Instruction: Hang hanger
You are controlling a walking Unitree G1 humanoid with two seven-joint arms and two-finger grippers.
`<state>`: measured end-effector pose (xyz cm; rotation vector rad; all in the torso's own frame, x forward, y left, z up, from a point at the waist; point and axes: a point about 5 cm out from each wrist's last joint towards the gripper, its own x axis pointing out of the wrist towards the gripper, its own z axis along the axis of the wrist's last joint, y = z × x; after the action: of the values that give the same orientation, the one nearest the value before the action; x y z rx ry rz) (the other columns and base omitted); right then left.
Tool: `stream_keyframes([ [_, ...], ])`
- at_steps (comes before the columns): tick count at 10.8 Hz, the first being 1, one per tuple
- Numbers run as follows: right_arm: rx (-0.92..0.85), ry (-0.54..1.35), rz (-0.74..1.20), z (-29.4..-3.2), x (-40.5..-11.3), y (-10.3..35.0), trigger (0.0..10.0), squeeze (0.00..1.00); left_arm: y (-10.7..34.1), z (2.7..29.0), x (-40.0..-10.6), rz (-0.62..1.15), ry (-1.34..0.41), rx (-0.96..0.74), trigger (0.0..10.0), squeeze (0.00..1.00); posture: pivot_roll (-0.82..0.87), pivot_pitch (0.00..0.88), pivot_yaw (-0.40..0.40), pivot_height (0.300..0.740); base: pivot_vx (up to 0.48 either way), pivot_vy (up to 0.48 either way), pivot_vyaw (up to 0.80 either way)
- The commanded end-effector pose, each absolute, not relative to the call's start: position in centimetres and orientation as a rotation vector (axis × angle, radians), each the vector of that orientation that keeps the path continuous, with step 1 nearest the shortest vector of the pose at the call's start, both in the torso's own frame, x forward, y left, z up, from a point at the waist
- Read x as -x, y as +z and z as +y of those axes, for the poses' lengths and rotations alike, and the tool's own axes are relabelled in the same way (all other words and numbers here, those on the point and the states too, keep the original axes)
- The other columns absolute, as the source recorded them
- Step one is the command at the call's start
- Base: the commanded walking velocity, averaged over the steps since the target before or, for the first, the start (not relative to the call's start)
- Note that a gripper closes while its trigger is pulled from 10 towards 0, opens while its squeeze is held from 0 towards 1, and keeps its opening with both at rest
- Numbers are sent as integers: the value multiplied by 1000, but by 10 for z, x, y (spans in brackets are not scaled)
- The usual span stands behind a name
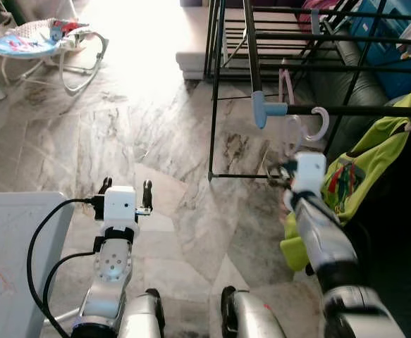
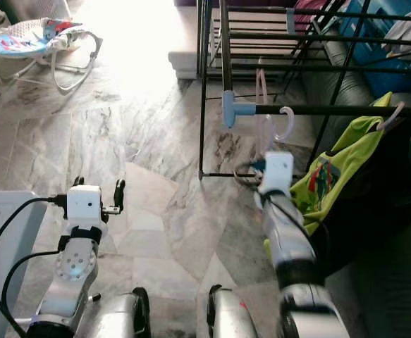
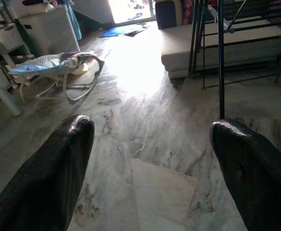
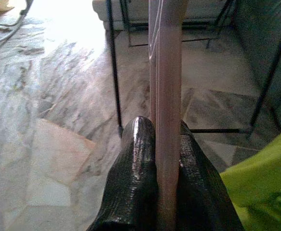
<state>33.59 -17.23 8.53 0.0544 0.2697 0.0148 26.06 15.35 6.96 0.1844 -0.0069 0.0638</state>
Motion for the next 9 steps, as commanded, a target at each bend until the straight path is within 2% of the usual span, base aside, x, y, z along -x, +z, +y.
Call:
stream_keyframes([
  [1,-76,33,300,-168,-339,85,10000,0,64,155,-258,22,62,-196,10000,0,-15,200,-37,740,0,0,0],
  [5,-77,109,376,-137,-358,99,10000,0,63,151,-259,34,59,-192,10000,0,-16,201,-48,740,0,0,0],
  [9,-61,21,551,-157,-340,59,10000,0,62,151,-259,44,67,-185,10000,0,-18,199,-55,740,0,0,0],
])
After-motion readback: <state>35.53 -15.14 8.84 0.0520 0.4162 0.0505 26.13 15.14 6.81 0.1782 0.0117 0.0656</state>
